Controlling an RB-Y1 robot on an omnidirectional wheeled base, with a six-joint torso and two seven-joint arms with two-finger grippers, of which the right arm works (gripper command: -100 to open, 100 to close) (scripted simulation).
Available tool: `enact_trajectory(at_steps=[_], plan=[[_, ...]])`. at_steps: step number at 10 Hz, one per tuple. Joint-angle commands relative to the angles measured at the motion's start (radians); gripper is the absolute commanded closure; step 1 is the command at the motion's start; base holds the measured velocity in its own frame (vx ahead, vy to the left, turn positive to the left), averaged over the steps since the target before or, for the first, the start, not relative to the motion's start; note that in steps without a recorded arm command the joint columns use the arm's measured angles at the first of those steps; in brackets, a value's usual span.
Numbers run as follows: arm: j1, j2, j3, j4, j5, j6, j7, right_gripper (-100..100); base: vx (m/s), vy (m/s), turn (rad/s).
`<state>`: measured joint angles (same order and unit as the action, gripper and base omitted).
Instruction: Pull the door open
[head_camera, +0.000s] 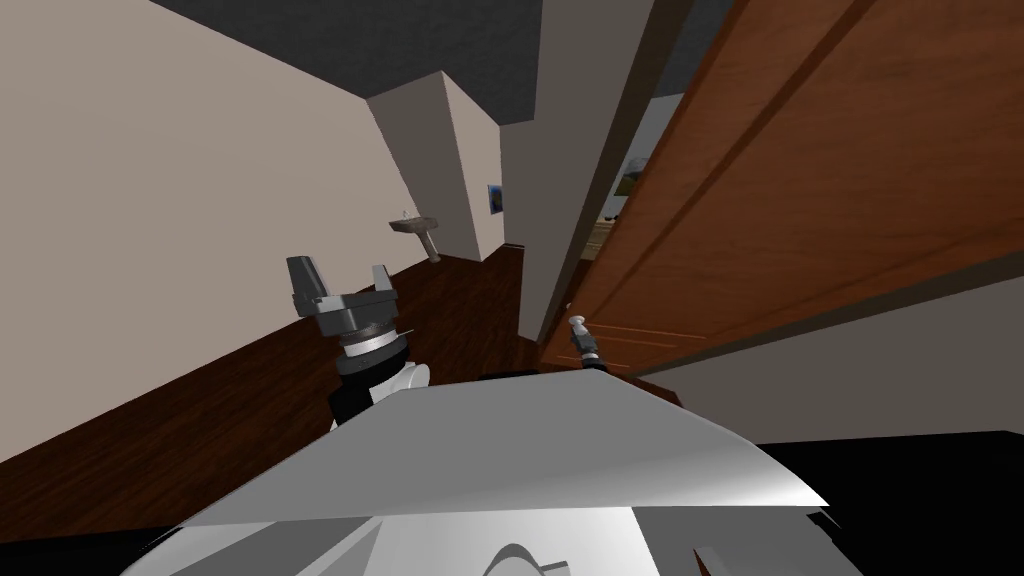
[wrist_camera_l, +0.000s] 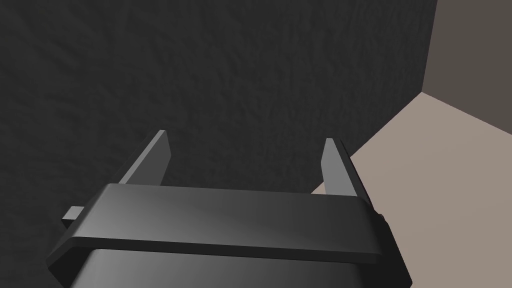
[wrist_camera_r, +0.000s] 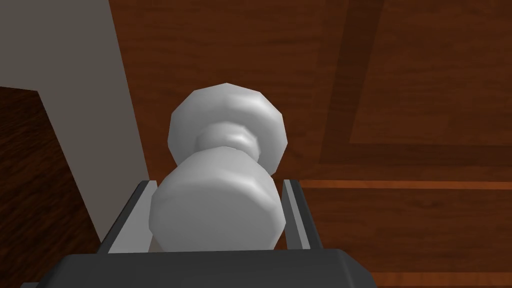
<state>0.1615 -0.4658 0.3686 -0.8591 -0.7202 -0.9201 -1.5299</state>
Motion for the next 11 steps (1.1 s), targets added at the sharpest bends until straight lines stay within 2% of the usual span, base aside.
enact_trajectory(at_steps=[1, 7, 8, 9, 11], plan=[[0.006, -0.012, 0.014, 0.001, 0.007, -0.019, -0.018, 100, -0.215, -0.030, 0.115], [0.043, -0.074, 0.082, 0.001, 0.040, -0.091, -0.096, 100, -0.218, -0.030, 0.107], [0.042, -0.068, 0.076, -0.001, 0.037, -0.079, -0.085, 100, -0.109, -0.030, 0.031], [0.055, -0.080, 0.097, 0.008, 0.048, -0.107, -0.108, 100, -0.155, -0.041, 0.126], [0.064, -0.092, 0.110, 0.015, 0.056, -0.130, -0.124, 100, -0.209, -0.042, 0.123]])
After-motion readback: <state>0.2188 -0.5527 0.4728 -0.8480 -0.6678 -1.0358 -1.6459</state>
